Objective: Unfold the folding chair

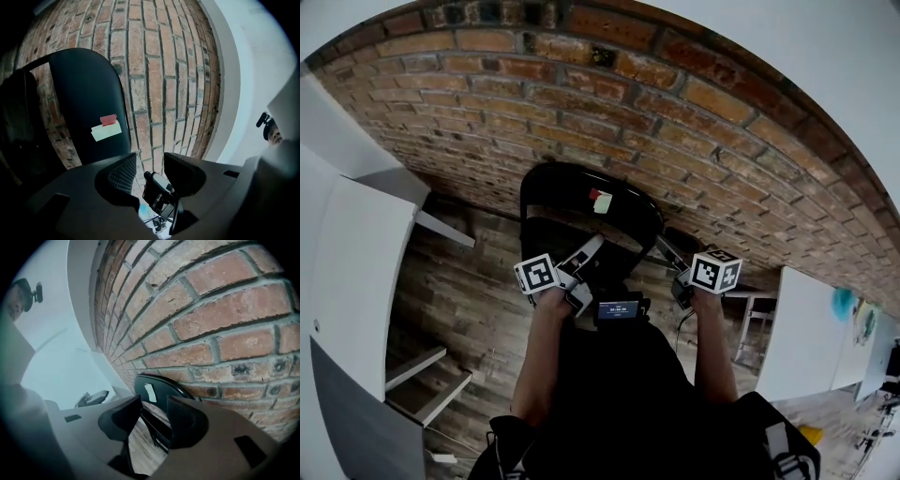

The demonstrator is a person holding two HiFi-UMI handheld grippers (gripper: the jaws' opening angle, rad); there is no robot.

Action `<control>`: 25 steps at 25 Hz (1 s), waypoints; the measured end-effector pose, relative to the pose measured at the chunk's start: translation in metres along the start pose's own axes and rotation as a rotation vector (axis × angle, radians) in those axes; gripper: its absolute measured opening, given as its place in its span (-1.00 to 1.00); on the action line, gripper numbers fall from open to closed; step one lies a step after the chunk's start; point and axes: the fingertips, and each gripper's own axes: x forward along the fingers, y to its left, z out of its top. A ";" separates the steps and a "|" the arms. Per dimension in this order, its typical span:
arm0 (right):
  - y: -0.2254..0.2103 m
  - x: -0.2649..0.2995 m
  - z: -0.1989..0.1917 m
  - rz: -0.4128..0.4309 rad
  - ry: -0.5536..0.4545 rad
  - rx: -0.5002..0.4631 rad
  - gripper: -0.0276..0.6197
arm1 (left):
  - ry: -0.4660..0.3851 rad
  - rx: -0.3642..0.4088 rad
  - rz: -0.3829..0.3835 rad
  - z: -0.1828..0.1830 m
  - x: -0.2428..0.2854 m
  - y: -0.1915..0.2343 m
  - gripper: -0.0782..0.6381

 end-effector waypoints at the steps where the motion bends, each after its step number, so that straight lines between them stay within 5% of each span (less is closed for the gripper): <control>1: -0.009 0.003 0.002 -0.008 0.021 -0.037 -0.44 | -0.006 0.009 0.007 0.002 0.005 0.001 -0.22; 15: -0.070 0.079 -0.007 0.053 0.273 -0.272 -0.31 | -0.167 0.027 0.116 0.028 0.020 0.023 -0.23; 20: -0.071 0.095 -0.011 0.105 0.273 -0.288 -0.31 | -0.182 0.040 0.134 0.026 0.017 0.030 -0.23; 25: -0.065 0.093 -0.013 0.141 0.270 -0.461 -0.36 | -0.178 0.027 0.143 0.021 0.016 0.033 -0.23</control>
